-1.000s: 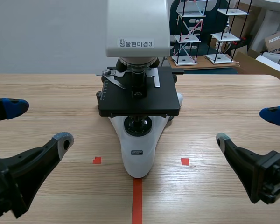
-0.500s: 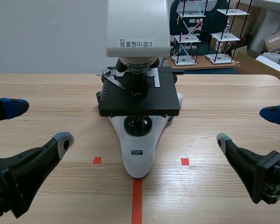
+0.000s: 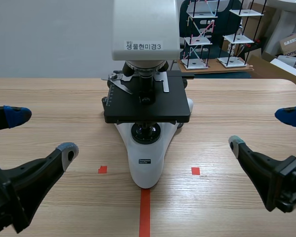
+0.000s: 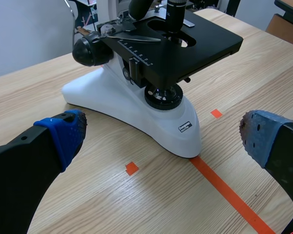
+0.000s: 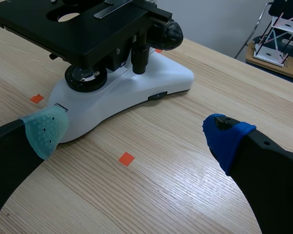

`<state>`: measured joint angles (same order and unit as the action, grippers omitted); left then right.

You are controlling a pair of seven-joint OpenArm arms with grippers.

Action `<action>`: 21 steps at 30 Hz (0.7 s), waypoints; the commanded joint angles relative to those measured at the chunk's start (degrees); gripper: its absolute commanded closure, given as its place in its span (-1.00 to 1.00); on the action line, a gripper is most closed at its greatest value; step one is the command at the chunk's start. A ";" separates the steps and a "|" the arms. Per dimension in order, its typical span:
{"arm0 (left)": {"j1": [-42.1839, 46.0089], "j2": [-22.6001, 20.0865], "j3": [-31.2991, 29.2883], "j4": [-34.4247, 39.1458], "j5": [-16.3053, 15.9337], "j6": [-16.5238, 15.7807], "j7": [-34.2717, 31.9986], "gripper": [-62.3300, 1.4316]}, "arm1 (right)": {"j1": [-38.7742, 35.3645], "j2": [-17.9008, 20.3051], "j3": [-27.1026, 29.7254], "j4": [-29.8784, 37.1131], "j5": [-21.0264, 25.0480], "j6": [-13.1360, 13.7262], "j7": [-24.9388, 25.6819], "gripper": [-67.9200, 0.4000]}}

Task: Point at the eyepiece

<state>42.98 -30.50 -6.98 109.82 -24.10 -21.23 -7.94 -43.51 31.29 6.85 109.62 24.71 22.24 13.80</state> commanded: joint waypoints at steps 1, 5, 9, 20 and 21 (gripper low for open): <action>-0.15 0.02 0.11 0.61 -0.57 -0.15 -1.01 -1.00 | 0.68 0.46 -0.04 0.57 0.39 -0.26 1.64 -0.79; -0.15 0.00 0.11 0.61 -0.57 -0.15 -1.03 -1.00 | 0.63 0.46 -0.04 0.57 0.37 -0.83 1.92 -0.79; -0.15 0.00 0.11 0.61 -0.57 -0.17 -1.01 -1.00 | 1.27 0.46 -0.04 0.57 1.09 -0.72 3.02 -0.79; -0.15 0.02 0.11 0.59 -0.57 -0.17 -0.74 -1.00 | 2.73 0.46 -0.04 0.57 1.09 -0.15 2.03 -0.79; -0.15 0.02 0.11 0.59 -0.57 -0.17 -0.74 -1.00 | 2.73 0.46 -0.04 0.57 1.07 -0.15 2.03 -0.79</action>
<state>42.98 -30.50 -6.98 109.82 -24.10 -21.26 -7.92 -40.84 31.27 6.85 109.62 25.10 22.22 14.85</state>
